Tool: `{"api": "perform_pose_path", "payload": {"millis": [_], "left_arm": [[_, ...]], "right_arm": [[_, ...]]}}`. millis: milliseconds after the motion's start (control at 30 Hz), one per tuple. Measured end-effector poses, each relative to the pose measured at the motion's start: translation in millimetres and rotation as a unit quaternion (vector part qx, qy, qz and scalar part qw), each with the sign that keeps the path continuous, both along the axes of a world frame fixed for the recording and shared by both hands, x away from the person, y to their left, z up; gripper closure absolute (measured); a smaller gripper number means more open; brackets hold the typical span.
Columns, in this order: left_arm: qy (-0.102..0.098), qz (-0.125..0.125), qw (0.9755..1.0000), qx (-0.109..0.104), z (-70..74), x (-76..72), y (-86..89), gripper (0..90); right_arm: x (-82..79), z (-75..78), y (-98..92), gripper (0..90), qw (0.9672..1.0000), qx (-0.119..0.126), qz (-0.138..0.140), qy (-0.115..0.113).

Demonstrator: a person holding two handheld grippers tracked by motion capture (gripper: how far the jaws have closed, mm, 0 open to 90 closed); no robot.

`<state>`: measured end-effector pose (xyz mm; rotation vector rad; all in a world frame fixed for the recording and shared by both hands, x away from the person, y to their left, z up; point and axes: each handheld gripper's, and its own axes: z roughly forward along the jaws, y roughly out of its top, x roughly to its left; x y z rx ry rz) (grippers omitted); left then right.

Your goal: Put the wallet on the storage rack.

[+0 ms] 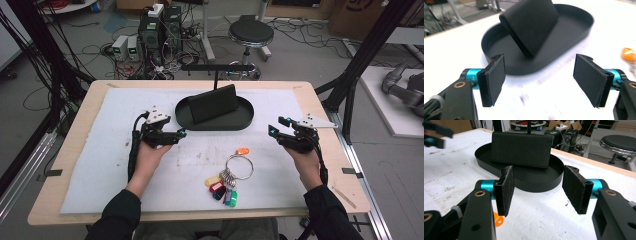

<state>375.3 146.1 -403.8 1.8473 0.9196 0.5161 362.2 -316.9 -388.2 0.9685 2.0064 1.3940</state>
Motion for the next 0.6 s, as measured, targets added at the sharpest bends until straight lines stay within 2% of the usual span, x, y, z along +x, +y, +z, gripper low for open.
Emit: {"api": "perform_pose_path", "payload": {"millis": [33,100,167,300,467,600], "left_arm": [[0.010,0.000,0.9999,-0.008,-0.3,-5.5,4.6,25.9],[0.012,-0.002,0.9993,-0.035,-3.1,-17.1,15.4,25.8],[0.023,-0.007,0.9988,-0.042,-8.0,-27.9,29.7,25.8],[0.022,-0.004,0.9982,-0.056,-12.3,-34.6,42.7,25.5],[-0.001,-0.006,0.9984,-0.056,-10.9,-47.1,57.3,24.3],[-0.015,0.006,0.9988,-0.046,-9.9,-53.7,63.6,24.3]], "right_arm": [[0.2,0.0,-0.3,43.5,1.0000,0.001,-0.002,0.000],[0.0,0.7,-0.7,43.5,1.0000,0.005,-0.005,0.003],[0.9,2.1,-1.2,42.8,0.9999,0.014,-0.005,0.006],[1.7,1.4,-1.4,40.7,0.9998,0.011,-0.003,0.018],[-1.7,1.5,-1.0,38.9,0.9998,0.002,0.001,0.019],[-9.5,4.6,-0.8,36.6,0.9999,0.002,0.005,0.013]]}}
